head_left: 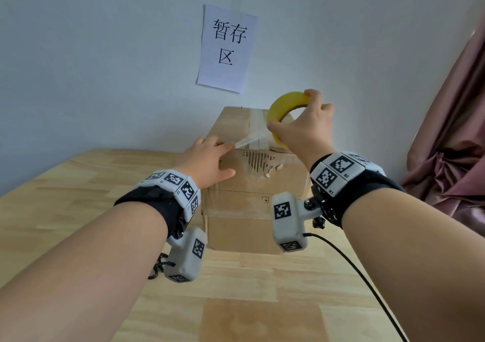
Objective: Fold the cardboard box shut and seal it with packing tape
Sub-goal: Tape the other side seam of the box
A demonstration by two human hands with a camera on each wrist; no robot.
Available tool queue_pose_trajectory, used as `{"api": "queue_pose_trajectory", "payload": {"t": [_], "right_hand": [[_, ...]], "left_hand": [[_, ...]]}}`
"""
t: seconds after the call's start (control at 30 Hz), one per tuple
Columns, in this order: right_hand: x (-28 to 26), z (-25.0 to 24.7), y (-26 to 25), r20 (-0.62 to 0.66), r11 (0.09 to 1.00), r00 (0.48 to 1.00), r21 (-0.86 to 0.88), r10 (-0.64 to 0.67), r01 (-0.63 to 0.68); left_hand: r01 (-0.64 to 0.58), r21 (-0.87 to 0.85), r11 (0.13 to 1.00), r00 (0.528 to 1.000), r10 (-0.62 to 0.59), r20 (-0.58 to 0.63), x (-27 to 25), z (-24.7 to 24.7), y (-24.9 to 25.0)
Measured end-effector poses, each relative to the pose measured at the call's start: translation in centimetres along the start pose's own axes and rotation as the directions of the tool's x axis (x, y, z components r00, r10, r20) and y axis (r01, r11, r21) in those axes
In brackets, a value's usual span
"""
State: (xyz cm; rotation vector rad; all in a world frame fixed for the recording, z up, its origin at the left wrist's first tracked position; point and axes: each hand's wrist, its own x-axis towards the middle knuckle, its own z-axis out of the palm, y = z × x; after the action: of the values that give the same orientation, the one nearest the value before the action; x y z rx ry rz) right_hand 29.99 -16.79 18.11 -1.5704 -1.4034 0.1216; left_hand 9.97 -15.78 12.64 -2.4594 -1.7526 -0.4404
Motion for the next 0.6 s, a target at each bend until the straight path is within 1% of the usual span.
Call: {"api": "queue_pose_trajectory", "payload": {"t": [0.1, 0.17, 0.27, 0.4, 0.5, 0.6], "right_hand": [[-0.5, -0.1, 1.4, 0.016, 0.997, 1.000, -0.072, -0.010, 0.011], [-0.7, 0.1, 1.8, 0.010, 0.996, 0.999, -0.085, -0.032, 0.032], [-0.6, 0.2, 2.0, 0.028, 0.997, 0.999, -0.075, -0.022, 0.025], [-0.1, 0.1, 1.9, 0.087, 0.999, 0.995, -0.003, 0.045, -0.045], [0.3, -0.1, 1.6, 0.119, 0.998, 0.991, -0.028, 0.059, -0.056], [0.6, -0.1, 1.5, 0.128, 0.997, 0.989, -0.039, 0.068, -0.063]], "left_hand": [[-0.019, 0.009, 1.000, 0.999, 0.019, 0.026, 0.1, -0.4, 0.4], [-0.010, 0.024, 1.000, 0.998, 0.008, 0.060, 0.2, -0.9, 0.7], [0.009, 0.074, 0.997, 0.992, -0.018, 0.122, 0.6, -1.7, 1.5], [0.015, 0.205, 0.979, 0.983, -0.052, 0.179, 1.2, -2.1, 3.5], [0.031, 0.267, 0.963, 0.980, -0.083, 0.183, 1.4, -2.0, 4.5], [0.018, 0.246, 0.969, 0.989, -0.055, 0.141, 1.1, -1.5, 4.3]]}}
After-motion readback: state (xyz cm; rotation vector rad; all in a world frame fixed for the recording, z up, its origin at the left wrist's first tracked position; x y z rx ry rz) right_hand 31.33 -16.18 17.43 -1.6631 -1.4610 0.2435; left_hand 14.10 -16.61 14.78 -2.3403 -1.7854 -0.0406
